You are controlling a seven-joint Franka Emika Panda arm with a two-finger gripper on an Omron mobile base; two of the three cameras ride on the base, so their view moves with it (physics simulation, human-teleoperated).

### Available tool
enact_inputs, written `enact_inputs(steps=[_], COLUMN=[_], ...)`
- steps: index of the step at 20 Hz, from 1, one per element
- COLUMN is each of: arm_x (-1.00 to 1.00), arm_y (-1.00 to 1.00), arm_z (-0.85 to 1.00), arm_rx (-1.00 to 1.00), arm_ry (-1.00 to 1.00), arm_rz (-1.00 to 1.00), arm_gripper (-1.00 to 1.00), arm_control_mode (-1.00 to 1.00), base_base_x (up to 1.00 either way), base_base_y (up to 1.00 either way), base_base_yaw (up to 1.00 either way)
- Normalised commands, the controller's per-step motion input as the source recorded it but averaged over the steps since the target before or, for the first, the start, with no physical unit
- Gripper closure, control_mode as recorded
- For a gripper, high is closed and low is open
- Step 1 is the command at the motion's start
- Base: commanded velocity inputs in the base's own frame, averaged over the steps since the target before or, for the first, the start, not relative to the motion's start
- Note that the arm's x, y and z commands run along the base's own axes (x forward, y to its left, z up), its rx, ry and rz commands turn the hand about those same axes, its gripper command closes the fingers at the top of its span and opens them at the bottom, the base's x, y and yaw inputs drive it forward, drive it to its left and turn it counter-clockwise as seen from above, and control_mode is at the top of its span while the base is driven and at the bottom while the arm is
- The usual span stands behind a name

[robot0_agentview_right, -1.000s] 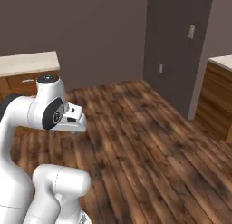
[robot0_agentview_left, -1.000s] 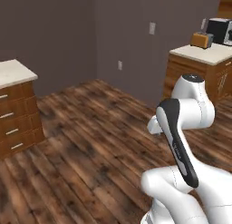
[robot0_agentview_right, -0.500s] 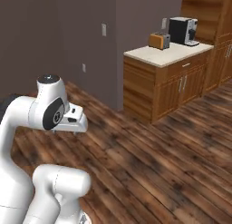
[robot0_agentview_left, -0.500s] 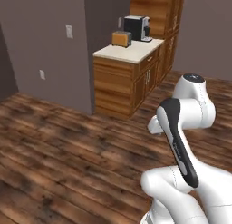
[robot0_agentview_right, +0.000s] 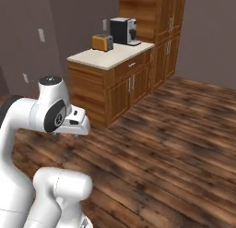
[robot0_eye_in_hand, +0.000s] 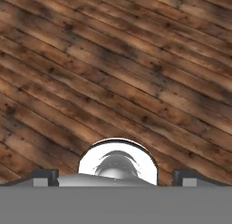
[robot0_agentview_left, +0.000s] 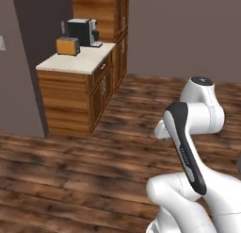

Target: Navigate to the toaster.

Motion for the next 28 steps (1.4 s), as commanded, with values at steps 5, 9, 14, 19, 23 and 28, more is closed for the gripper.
enact_inputs(steps=[5, 9, 14, 19, 23, 28], arm_x=[0.00, 0.00, 0.00, 0.00, 0.00, 0.00], arm_y=[0.00, 0.00, 0.00, 0.00, 0.00, 0.00], arm_z=[0.00, 0.00, 0.00, 0.00, 0.00, 0.00], arm_rx=[0.00, 0.00, 0.00, 0.00, 0.00, 0.00], arm_ry=[0.00, 0.00, 0.00, 0.00, 0.00, 0.00], arm_rz=[0.00, 0.00, 0.00, 0.00, 0.00, 0.00], arm_gripper=[-1.00, -1.00, -1.00, -1.00, -1.00, -1.00], arm_control_mode=[1.00, 1.00, 1.00, 1.00, 1.00, 1.00], base_base_x=[0.84, 1.00, 1.00, 1.00, 1.00, 1.00], base_base_y=[-0.05, 0.00, 0.00, 0.00, 0.02, 0.00], base_base_yaw=[-0.25, 0.00, 0.00, 0.00, 0.02, 0.17])
